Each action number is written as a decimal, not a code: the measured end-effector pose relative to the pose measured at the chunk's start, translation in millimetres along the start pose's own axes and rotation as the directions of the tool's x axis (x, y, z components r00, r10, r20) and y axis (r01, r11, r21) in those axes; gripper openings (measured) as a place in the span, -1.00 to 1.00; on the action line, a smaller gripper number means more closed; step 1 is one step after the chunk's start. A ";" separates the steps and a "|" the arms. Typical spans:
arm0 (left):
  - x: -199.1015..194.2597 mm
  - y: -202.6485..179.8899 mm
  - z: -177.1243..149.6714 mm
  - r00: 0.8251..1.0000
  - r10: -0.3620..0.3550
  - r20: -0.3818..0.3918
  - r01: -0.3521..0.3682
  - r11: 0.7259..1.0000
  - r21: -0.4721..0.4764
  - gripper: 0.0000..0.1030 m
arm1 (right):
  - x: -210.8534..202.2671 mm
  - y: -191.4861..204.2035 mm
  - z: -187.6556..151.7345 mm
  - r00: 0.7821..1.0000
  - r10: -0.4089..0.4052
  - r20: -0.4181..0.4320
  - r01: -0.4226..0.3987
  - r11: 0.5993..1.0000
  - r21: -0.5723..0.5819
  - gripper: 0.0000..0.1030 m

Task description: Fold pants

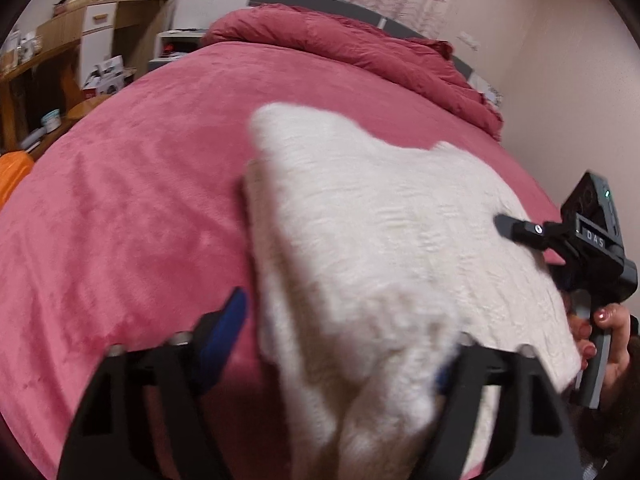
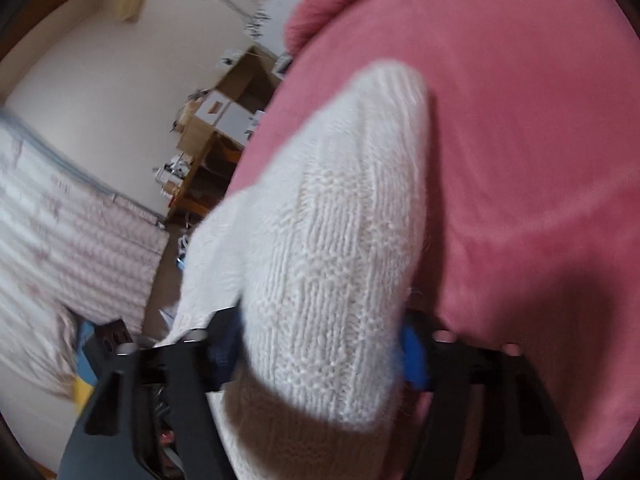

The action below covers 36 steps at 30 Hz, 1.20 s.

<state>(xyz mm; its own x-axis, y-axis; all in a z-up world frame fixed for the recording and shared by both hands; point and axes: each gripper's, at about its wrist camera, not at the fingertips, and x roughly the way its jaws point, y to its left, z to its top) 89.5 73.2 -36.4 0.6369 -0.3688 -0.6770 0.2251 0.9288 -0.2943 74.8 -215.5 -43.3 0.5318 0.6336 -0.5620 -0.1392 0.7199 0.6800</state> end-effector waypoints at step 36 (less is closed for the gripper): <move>-42.1 -4.1 -62.6 1.000 -0.008 0.027 0.009 0.999 -0.038 0.48 | -65.9 -7.3 -80.5 0.988 -0.151 -0.012 0.150 0.986 -0.071 -0.34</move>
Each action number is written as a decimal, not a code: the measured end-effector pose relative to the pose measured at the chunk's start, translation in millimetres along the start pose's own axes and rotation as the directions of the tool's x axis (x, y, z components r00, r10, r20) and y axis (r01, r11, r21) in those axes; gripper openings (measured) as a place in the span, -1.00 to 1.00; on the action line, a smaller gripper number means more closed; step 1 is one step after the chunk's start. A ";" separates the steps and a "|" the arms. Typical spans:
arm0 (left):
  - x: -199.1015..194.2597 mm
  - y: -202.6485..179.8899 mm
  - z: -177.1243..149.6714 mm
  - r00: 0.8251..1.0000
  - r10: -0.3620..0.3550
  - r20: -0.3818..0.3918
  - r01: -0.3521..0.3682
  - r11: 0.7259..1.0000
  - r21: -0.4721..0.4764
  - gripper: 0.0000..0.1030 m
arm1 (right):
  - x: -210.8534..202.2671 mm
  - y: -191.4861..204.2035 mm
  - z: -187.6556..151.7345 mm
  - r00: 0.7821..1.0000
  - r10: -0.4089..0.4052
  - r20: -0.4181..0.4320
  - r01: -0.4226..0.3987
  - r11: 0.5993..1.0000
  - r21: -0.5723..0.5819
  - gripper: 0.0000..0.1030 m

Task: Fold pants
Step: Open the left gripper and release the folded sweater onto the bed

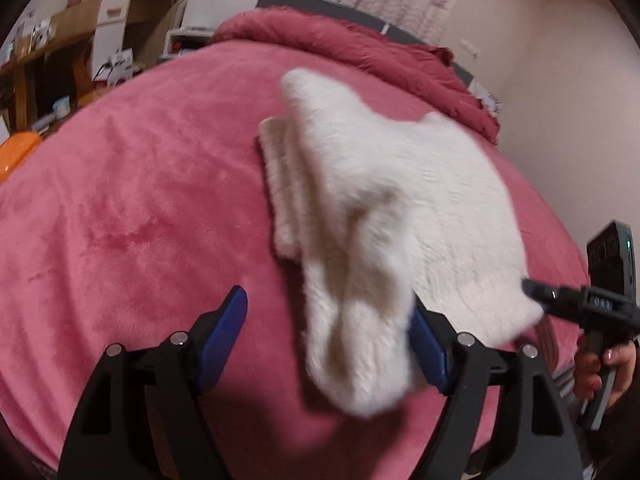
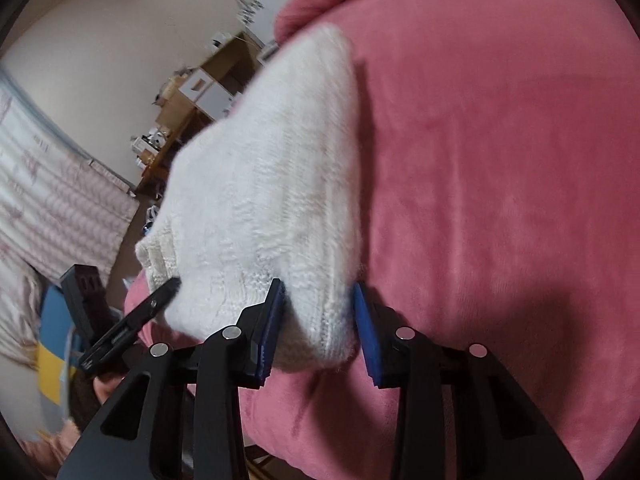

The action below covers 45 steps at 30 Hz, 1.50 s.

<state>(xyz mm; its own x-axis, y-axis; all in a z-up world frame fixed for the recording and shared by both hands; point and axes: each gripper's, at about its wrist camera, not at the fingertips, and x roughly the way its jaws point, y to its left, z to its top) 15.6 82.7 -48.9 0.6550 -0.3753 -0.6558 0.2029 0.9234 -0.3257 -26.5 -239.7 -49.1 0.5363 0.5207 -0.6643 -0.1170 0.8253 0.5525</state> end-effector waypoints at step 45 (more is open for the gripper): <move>-18.5 -25.8 29.4 0.970 0.222 0.103 -0.234 0.965 0.116 0.96 | -1.0 74.4 20.6 0.915 -0.184 0.358 0.270 0.941 -0.206 0.73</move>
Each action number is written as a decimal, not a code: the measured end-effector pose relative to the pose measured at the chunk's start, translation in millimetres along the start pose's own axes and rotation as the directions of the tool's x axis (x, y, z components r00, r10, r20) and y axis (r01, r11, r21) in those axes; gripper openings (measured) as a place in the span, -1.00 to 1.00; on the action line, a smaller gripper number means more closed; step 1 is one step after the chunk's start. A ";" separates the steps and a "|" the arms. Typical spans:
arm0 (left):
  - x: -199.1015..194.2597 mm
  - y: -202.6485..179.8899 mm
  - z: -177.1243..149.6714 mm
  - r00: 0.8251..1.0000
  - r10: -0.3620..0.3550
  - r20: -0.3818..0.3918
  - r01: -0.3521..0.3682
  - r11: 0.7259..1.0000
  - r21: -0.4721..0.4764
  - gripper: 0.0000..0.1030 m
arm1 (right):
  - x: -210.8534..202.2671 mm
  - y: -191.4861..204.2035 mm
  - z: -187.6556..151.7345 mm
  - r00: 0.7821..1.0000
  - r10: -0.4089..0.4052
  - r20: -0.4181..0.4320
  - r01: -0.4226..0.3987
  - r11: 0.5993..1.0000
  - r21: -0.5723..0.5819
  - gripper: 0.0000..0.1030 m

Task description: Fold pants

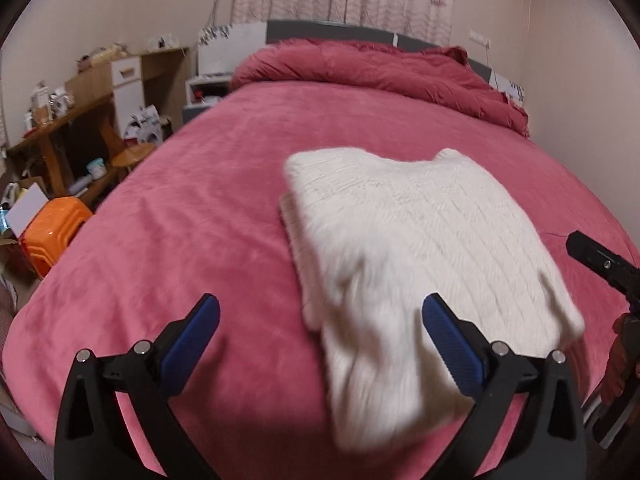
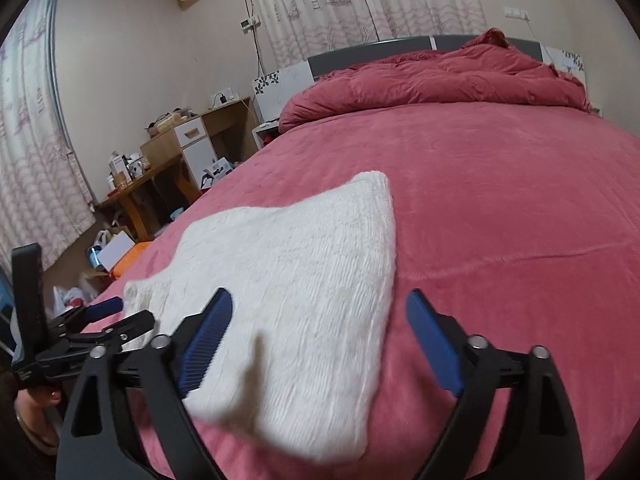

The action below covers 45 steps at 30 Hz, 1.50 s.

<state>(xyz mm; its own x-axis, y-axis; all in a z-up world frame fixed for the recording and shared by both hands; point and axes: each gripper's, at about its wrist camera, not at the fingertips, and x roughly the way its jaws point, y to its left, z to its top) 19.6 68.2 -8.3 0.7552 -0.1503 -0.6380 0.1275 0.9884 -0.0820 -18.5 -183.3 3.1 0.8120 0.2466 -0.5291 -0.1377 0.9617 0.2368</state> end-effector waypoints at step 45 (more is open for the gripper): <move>-56.6 -21.3 -35.2 0.982 0.098 0.164 -0.104 0.994 0.029 0.96 | -32.7 47.3 -39.1 0.978 -0.183 0.095 0.197 0.968 -0.157 0.94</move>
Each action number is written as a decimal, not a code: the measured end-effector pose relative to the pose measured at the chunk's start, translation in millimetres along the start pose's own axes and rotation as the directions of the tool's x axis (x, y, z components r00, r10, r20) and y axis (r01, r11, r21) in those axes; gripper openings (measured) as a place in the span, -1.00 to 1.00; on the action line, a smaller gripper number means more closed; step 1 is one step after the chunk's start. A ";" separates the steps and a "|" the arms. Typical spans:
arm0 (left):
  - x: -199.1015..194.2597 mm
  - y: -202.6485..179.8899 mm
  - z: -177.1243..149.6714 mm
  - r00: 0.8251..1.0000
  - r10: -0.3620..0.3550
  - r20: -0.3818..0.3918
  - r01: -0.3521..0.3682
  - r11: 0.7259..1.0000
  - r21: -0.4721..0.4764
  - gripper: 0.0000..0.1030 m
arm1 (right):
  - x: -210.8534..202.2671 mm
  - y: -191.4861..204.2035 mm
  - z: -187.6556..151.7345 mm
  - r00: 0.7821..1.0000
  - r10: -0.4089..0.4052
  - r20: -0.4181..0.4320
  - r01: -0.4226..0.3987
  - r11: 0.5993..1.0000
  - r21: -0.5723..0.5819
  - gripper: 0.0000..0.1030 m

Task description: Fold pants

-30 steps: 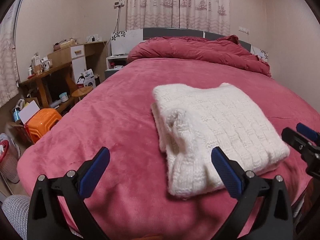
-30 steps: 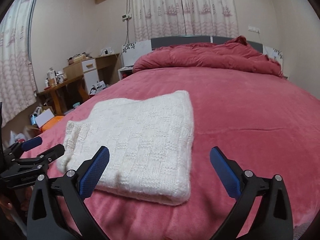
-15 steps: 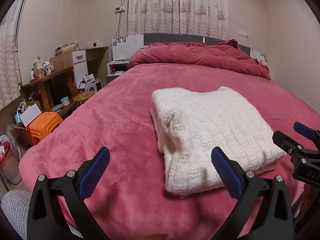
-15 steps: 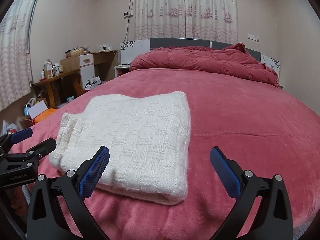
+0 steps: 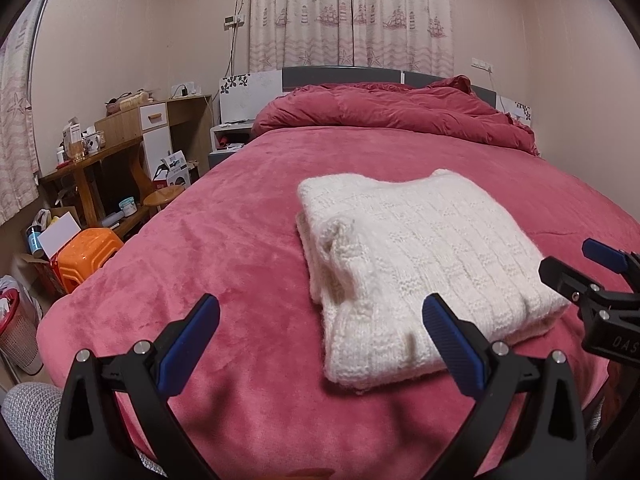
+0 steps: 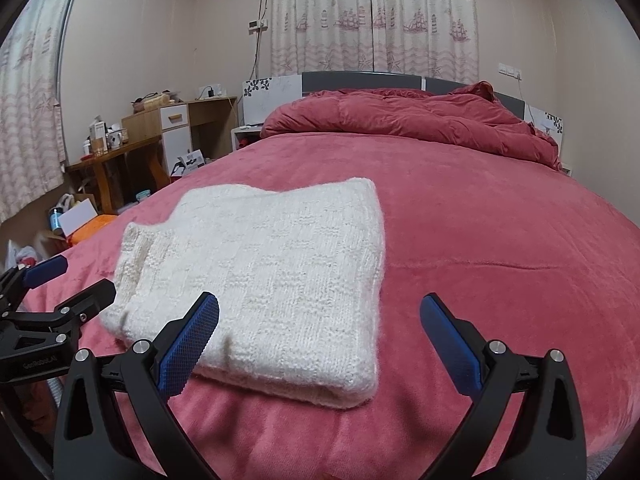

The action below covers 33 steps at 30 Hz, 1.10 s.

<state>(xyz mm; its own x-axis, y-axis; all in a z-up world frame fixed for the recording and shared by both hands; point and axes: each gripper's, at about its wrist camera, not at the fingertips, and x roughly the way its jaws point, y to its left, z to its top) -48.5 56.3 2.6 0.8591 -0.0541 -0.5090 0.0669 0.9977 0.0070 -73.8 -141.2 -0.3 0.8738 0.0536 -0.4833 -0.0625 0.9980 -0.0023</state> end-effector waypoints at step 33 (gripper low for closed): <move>5.6 0.5 -2.4 1.000 -0.017 -0.024 0.017 1.000 0.011 0.96 | 1.0 5.1 -1.9 1.000 0.012 -0.012 -0.012 1.000 -0.003 0.94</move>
<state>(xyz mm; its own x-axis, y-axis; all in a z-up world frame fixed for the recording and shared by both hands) -44.8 56.7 -2.2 0.8455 -0.0697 -0.5295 0.0869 0.9962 0.0076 -74.2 -136.1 -2.5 0.8670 0.0649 -0.4941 -0.0744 0.9972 0.0005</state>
